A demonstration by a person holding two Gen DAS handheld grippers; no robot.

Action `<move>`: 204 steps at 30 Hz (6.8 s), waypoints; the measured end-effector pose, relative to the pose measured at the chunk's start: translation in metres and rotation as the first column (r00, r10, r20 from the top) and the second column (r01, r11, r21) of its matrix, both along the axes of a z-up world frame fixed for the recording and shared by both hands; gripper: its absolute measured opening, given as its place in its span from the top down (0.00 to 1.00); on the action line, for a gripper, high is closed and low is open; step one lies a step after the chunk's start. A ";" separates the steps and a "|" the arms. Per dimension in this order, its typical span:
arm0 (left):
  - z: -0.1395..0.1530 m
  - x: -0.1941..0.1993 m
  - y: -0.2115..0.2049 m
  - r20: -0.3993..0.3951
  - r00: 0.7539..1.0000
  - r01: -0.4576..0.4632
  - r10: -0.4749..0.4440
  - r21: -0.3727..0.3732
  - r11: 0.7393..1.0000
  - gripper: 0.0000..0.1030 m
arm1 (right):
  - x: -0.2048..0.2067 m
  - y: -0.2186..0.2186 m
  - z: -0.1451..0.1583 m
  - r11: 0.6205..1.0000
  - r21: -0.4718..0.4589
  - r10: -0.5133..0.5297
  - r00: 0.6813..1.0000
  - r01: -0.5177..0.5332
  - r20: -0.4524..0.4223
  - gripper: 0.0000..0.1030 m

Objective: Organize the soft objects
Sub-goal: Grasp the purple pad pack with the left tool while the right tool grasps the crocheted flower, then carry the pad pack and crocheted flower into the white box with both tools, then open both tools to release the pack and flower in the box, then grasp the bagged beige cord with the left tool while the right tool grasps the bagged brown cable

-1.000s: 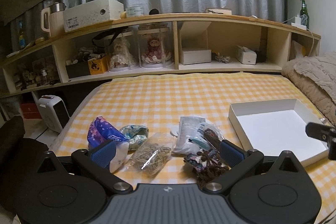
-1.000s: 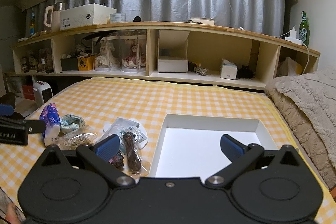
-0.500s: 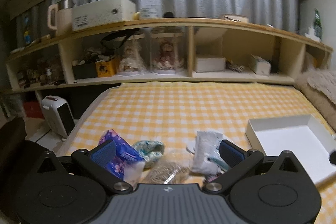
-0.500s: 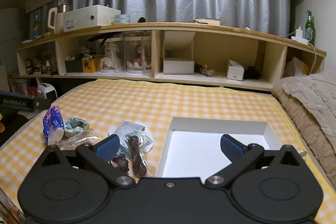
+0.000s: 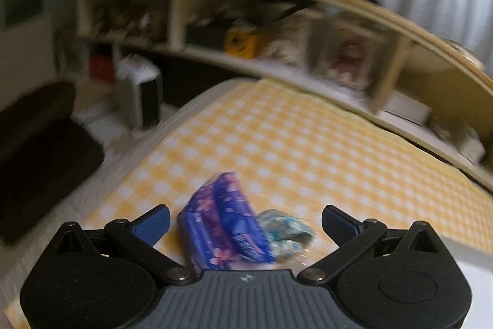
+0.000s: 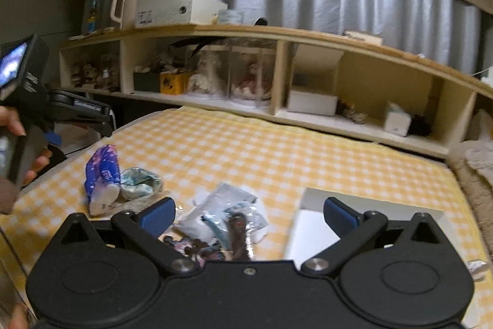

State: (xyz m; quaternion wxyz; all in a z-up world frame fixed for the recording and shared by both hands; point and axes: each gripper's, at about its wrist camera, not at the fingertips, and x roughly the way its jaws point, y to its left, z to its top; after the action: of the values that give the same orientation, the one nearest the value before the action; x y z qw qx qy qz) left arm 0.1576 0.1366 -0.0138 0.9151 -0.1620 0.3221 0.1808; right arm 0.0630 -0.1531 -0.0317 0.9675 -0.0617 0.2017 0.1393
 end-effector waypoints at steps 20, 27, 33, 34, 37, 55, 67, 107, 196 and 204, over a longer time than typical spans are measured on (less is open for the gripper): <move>-0.108 0.034 0.071 -0.206 0.960 -0.267 0.190 -0.463 0.845 0.01 | 0.074 0.023 -0.061 0.983 0.126 0.159 0.962 -0.133 -0.221 0.02; -0.103 0.048 0.066 -0.185 0.974 -0.196 0.135 -0.367 0.909 0.18 | 0.074 0.043 -0.091 0.972 0.077 0.234 0.912 -0.221 -0.338 0.25; -0.094 0.052 0.054 -0.213 0.977 -0.060 0.011 -0.228 0.972 0.29 | 0.086 0.050 -0.107 0.973 0.093 0.231 0.889 -0.211 -0.395 0.38; -0.093 0.051 0.052 -0.219 0.976 -0.045 -0.003 -0.215 0.975 0.31 | 0.088 0.051 -0.110 0.973 0.097 0.230 0.886 -0.209 -0.403 0.42; -0.089 0.046 0.047 -0.238 0.970 0.006 -0.046 -0.166 0.986 0.33 | 0.093 0.052 -0.119 0.976 0.097 0.219 0.876 -0.196 -0.430 0.48; -0.052 -0.005 -0.003 -0.240 0.954 0.190 -0.183 0.007 0.982 0.34 | 0.074 0.042 -0.103 0.961 0.173 0.270 0.866 -0.215 -0.422 0.63; -0.016 -0.029 -0.039 -0.115 0.964 0.251 -0.241 0.081 0.965 0.34 | 0.063 0.009 -0.058 0.963 0.223 0.216 0.929 -0.152 -0.300 0.63; -0.019 0.006 -0.271 0.209 0.715 0.696 -0.667 -0.311 0.648 0.33 | 0.039 -0.184 -0.010 0.924 0.281 -0.218 0.962 0.258 -0.167 0.61; 0.012 -0.038 -0.206 -0.042 0.804 0.595 -0.593 0.065 0.801 0.00 | 0.013 -0.134 -0.009 0.945 0.118 -0.265 0.928 0.303 -0.262 0.00; 0.029 -0.037 -0.164 -0.024 0.824 0.565 -0.566 0.112 0.817 0.00 | 0.026 -0.099 -0.004 0.957 0.147 -0.215 0.952 0.250 -0.217 0.00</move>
State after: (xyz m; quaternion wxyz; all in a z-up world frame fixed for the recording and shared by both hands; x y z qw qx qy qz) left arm 0.1208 -0.0275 0.0154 0.9368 -0.0077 0.3401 -0.0816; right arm 0.0894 -0.2524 -0.0353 0.9539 0.0609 0.2903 0.0465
